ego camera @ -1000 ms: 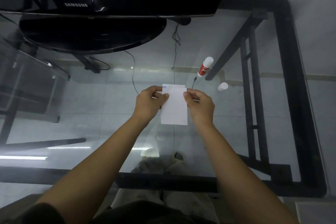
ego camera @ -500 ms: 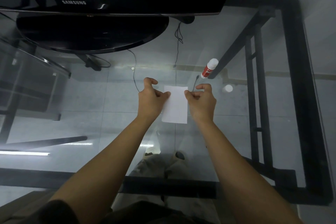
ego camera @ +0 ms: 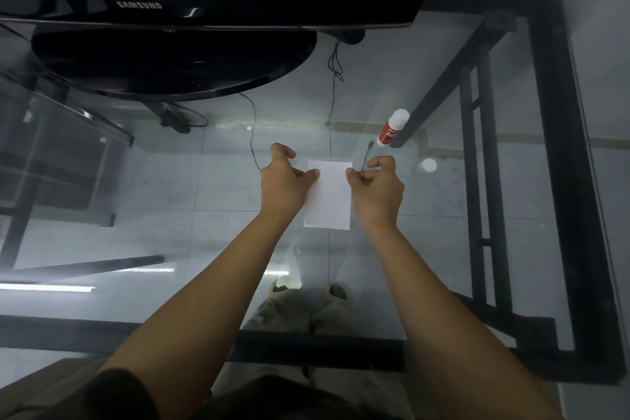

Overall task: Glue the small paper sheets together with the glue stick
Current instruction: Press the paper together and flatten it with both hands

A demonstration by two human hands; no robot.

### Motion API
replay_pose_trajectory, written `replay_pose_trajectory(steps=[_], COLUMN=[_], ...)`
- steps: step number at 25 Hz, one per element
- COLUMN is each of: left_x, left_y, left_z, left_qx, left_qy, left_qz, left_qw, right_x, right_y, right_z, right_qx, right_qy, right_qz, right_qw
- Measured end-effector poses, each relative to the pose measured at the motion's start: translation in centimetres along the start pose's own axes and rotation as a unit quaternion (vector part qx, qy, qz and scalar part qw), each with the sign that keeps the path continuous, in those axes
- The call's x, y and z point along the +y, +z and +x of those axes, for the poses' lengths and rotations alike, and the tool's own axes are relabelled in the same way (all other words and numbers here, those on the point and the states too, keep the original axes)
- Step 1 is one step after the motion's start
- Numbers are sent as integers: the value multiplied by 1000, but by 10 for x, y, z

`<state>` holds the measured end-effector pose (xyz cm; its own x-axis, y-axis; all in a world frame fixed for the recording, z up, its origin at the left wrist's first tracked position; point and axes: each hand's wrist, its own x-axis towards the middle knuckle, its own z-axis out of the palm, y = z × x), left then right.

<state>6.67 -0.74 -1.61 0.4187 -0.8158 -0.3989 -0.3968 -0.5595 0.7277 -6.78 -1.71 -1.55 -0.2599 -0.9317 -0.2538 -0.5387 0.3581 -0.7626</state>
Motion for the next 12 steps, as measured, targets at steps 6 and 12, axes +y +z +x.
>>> replay_pose_trajectory(steps=[6, 12], left_x=[4, 10], left_y=[2, 3], left_z=[1, 3], left_qx=[4, 1], left_qy=[-16, -48], left_qz=[10, 36], left_qw=[1000, 998], right_x=[-3, 3], right_y=[4, 7], right_z=[-2, -6], right_qx=[15, 9], right_qy=[-13, -141], right_qz=[-30, -124], right_qw=[999, 982])
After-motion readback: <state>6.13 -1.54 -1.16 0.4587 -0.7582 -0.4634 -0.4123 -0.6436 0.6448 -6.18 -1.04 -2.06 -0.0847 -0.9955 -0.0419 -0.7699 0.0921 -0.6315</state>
